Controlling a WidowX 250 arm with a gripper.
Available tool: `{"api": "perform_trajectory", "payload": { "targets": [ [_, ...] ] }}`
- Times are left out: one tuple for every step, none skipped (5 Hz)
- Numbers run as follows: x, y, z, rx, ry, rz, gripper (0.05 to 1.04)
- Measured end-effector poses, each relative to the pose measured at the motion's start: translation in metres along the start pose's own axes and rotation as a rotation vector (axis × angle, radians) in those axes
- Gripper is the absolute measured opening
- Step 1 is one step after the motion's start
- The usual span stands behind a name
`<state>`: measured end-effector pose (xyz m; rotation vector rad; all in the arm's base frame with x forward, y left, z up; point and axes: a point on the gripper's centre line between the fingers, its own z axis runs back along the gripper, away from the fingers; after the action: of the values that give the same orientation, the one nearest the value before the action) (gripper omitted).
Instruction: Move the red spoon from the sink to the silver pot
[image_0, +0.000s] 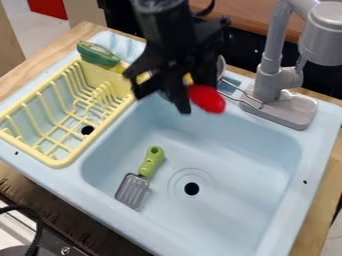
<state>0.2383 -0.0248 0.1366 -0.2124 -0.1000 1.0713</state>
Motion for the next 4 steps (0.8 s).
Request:
{"api": "perform_trajectory", "payload": {
  "targets": [
    [0.015,-0.015,0.003,-0.020,-0.025,0.007,0.339],
    [0.023,-0.024,0.000,-0.010,-0.032,0.017,0.339],
    [0.034,-0.032,-0.004,-0.003,-0.010,0.021,0.339],
    [0.042,-0.039,-0.016,0.025,-0.006,0.031,0.339]
  ]
}}
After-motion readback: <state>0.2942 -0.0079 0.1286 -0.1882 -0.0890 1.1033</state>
